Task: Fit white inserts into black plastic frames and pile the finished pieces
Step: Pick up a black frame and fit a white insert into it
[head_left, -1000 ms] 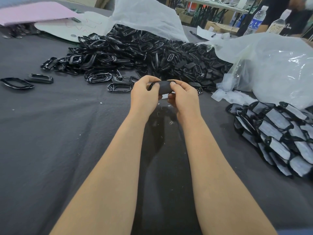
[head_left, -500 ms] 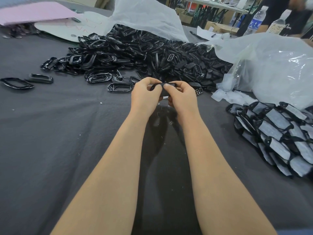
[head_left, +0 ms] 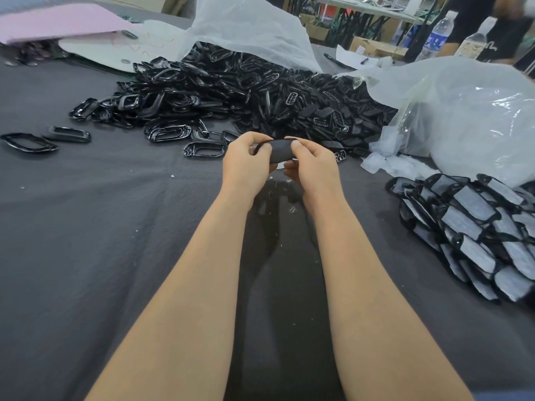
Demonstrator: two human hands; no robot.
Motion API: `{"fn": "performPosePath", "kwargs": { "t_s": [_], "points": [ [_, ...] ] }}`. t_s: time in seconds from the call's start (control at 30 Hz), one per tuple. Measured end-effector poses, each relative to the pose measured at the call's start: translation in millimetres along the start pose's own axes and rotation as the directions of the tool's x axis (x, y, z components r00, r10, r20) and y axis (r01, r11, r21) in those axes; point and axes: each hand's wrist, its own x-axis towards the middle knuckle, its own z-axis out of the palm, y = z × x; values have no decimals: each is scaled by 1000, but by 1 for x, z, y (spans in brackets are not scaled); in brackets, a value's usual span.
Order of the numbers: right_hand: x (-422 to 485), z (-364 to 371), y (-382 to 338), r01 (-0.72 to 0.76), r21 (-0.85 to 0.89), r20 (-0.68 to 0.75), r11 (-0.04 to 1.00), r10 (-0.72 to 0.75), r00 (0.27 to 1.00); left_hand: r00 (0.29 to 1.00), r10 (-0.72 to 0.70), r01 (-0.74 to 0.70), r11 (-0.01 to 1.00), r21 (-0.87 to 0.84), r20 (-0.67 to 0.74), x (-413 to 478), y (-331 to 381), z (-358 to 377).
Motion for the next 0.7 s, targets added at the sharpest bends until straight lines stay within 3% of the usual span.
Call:
{"fn": "performPosePath", "kwargs": {
  "t_s": [0.2,0.47,0.6,0.7],
  "points": [
    [5,-2,5,115,-190,-40,975,-125,991,1000,-4,4,1000,-28,-4,-1,0,0],
    [6,-2,5,111,-168,-55,979,-122,991,998,52,-55,992,111,37,-2,0,-2],
    [5,-2,6,138,-295,29,946,-136,990,999,44,-47,992,116,23,-2,-2,-3],
    [3,-2,5,144,-248,13,958,-145,989,999,36,-38,996,75,32,-1,-2,-3]
  ]
}}
